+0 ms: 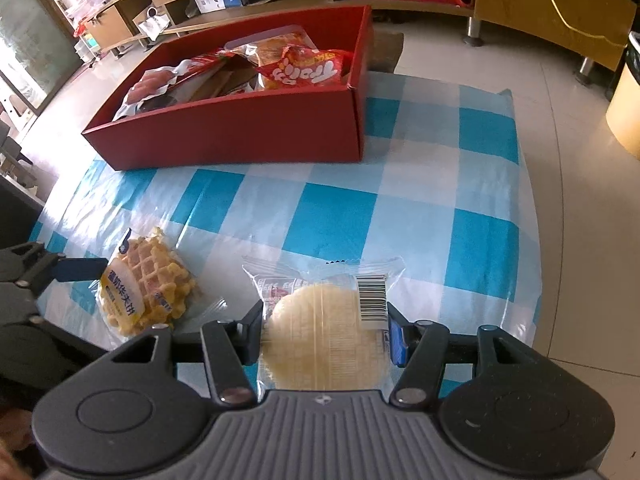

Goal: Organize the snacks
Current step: 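Grasp the yellow waffle pack with the left tool, then lift both held packs and carry them toward the red box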

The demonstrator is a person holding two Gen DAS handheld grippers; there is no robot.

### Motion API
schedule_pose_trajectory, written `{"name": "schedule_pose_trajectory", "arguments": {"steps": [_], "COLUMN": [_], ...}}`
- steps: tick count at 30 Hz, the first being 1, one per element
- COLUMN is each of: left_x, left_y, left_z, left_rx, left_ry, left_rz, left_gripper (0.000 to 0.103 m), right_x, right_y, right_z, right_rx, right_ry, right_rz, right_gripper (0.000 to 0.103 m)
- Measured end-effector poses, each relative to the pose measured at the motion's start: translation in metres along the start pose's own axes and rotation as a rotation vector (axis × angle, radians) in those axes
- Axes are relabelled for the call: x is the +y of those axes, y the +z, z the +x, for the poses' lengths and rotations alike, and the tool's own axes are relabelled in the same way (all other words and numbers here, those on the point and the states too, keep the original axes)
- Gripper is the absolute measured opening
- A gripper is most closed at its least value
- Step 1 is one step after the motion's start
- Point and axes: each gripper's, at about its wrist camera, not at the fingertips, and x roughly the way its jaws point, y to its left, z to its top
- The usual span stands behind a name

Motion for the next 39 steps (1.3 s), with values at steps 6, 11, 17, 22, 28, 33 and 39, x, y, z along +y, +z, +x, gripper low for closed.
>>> {"name": "schedule_pose_trajectory", "arguments": {"steps": [6, 11, 17, 22, 28, 33, 39], "left_x": [0.006, 0.006, 0.025, 0.037, 0.044, 0.050, 0.056], "left_y": [0.005, 0.001, 0.001, 0.002, 0.010, 0.011, 0.009], "left_z": [0.013, 0.002, -0.010, -0.025, -0.038, -0.042, -0.047], "left_rx": [-0.010, -0.023, -0.017, -0.057, -0.097, -0.112, -0.114], "left_ry": [-0.006, 0.019, -0.009, -0.003, 0.010, 0.037, 0.043], "left_rz": [0.031, 0.027, -0.075, -0.129, -0.175, -0.197, -0.219], "left_gripper": [0.103, 0.088, 0.083, 0.082, 0.082, 0.082, 0.082], "right_x": [-0.003, 0.003, 0.018, 0.022, 0.027, 0.036, 0.043], "right_y": [-0.001, 0.003, 0.006, 0.007, 0.013, 0.016, 0.018], "right_z": [0.010, 0.010, 0.008, 0.004, -0.002, -0.006, -0.014], "right_rx": [0.025, 0.016, 0.000, -0.017, -0.045, -0.065, -0.086], "right_ry": [-0.010, 0.003, 0.016, 0.019, 0.029, 0.027, 0.023], "right_rz": [0.000, -0.007, -0.046, -0.048, -0.043, -0.064, -0.065], "right_gripper": [0.054, 0.054, 0.054, 0.054, 0.054, 0.054, 0.054]}}
